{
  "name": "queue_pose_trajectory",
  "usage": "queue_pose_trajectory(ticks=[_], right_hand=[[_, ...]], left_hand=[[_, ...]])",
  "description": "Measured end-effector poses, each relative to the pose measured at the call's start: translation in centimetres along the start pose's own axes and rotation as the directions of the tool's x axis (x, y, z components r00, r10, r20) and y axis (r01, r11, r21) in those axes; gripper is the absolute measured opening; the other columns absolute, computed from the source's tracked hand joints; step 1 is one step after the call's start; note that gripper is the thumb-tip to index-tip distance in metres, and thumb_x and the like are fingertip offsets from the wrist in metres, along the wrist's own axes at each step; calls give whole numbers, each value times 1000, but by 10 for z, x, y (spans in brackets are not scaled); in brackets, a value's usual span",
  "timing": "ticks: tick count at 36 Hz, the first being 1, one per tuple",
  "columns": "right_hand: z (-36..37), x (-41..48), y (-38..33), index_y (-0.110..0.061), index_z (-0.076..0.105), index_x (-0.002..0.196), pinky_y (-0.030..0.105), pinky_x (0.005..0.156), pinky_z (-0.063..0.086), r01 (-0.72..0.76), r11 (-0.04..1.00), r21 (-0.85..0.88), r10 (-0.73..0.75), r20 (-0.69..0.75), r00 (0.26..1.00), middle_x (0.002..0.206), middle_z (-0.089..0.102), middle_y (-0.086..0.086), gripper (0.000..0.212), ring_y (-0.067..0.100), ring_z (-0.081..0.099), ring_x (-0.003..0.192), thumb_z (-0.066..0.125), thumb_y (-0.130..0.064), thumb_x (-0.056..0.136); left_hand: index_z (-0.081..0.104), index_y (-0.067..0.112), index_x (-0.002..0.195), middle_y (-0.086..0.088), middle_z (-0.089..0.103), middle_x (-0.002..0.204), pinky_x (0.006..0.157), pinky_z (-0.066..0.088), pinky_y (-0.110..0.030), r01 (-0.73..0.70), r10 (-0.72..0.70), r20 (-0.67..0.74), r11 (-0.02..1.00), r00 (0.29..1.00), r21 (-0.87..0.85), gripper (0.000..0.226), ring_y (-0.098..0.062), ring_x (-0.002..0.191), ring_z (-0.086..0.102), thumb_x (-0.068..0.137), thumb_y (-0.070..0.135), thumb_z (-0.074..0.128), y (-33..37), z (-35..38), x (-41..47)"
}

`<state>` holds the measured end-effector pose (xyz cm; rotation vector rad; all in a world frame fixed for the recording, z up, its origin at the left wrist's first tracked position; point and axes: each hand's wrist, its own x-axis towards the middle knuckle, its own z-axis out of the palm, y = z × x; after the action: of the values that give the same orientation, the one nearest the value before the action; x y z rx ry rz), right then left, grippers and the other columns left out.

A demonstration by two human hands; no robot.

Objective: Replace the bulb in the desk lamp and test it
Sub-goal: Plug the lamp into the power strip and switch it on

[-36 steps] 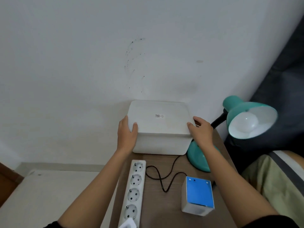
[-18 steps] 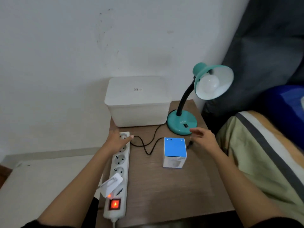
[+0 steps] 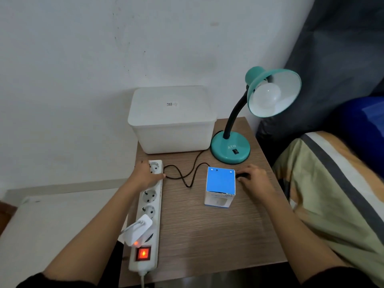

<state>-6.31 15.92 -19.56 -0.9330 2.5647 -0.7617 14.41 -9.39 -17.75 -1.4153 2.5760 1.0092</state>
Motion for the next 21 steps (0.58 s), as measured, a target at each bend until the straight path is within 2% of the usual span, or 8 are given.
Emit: queue_pose_trajectory(ticks=[4, 9, 12, 14, 16, 19, 21], right_hand=[[-5, 4, -5, -6, 71, 105, 24, 95, 38, 9, 1000, 12, -8, -60, 998, 112, 66, 11, 22, 24, 59, 106, 62, -9, 85], [-20, 8, -18, -6, 69, 108, 29, 98, 42, 22, 998, 58, -14, -132, 991, 115, 65, 12, 23, 23, 58, 108, 62, -13, 87], [-30, 12, -33, -6, 69, 107, 24, 94, 44, 85, 994, 73, -73, -154, 985, 112, 67, 13, 23, 23, 60, 105, 63, -13, 86], [-38, 14, -47, -2, 70, 105, 17, 84, 41, 153, 985, 80, -137, -176, 975, 106, 69, 15, 22, 23, 62, 97, 64, -10, 86], [-45, 16, -65, -2, 70, 104, 18, 82, 42, 210, 972, 103, -188, -190, 964, 103, 70, 15, 22, 18, 61, 88, 64, -10, 86], [-47, 19, -95, -4, 72, 102, 24, 84, 48, 275, 945, 179, -233, -226, 946, 101, 71, 11, 20, 16, 61, 86, 65, -11, 85], [-43, 23, -114, -5, 72, 100, 24, 84, 49, 290, 921, 261, -229, -240, 943, 95, 72, 9, 18, 17, 64, 87, 65, -10, 84]], left_hand=[[38, -1, 134, -18, 40, 136, 86, 37, -29, 4, -4, -6, 1000, 1000, -11, 73, -31, 121, 45, 79, 33, 73, 0, -1, 0], [35, -1, 136, -18, 38, 139, 99, 39, -37, 10, -10, 4, 1000, 1000, -24, 77, -31, 126, 42, 79, 36, 72, 0, -1, -2], [30, 2, 140, -17, 36, 143, 103, 39, -39, -1, 2, 14, 998, 1000, -56, 84, -31, 128, 40, 77, 37, 73, -1, -3, -5], [18, 6, 146, -13, 30, 149, 108, 37, -43, -49, 52, 28, 992, 998, -119, 99, -30, 134, 36, 72, 37, 77, -3, -6, -7], [10, 12, 148, -10, 27, 152, 109, 36, -47, -68, 75, 38, 986, 996, -152, 112, -28, 136, 34, 65, 41, 80, -9, -8, -6], [21, 16, 146, -8, 36, 147, 106, 41, -44, -22, 31, 61, 989, 998, -144, 113, -25, 128, 44, 55, 54, 77, -13, -10, -6], [17, 15, 147, -8, 36, 147, 107, 39, -41, -25, 35, 65, 988, 997, -152, 108, -27, 129, 43, 64, 45, 78, -11, -10, -11]])
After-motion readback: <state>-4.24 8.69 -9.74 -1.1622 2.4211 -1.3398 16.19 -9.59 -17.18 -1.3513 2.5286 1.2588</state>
